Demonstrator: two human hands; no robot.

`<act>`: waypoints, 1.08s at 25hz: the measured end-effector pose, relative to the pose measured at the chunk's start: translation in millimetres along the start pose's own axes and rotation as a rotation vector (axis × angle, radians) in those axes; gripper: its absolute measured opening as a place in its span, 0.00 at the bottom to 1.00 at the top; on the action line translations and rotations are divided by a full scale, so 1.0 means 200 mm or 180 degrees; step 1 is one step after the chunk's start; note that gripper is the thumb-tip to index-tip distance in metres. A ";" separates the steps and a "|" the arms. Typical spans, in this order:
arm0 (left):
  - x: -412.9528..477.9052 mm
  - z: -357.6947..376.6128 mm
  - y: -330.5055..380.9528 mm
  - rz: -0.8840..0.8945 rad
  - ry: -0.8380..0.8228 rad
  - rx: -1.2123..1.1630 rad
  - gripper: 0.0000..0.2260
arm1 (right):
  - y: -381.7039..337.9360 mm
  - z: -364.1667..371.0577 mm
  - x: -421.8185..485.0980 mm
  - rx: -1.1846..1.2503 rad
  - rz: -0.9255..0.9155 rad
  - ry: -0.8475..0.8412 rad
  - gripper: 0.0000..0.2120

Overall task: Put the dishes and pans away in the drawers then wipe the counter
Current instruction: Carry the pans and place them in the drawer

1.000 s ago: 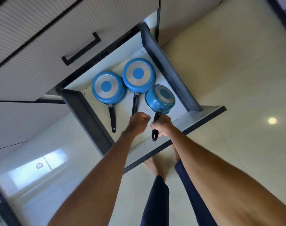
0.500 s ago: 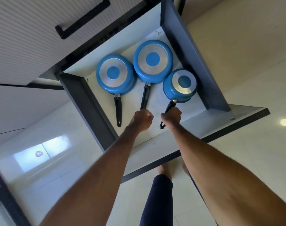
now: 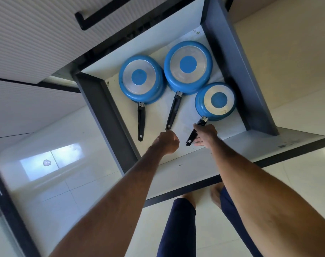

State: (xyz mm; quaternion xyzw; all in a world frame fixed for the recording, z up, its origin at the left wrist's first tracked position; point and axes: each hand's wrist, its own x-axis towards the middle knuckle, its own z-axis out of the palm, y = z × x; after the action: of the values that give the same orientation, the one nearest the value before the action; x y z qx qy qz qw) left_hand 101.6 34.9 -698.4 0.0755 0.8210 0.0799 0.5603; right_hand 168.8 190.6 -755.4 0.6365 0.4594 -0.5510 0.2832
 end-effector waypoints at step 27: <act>-1.20 -0.07 0.19 -0.0873 -0.0357 -0.2363 0.10 | 0.21 -0.43 -1.42 -0.0083 -0.0810 -0.0163 0.09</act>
State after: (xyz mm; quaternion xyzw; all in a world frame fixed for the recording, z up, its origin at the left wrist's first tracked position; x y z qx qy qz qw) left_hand 176.0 19.5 -468.0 -0.2382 0.7069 0.2913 0.5989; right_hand 253.2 170.2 -468.7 0.5550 0.5362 -0.5926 0.2308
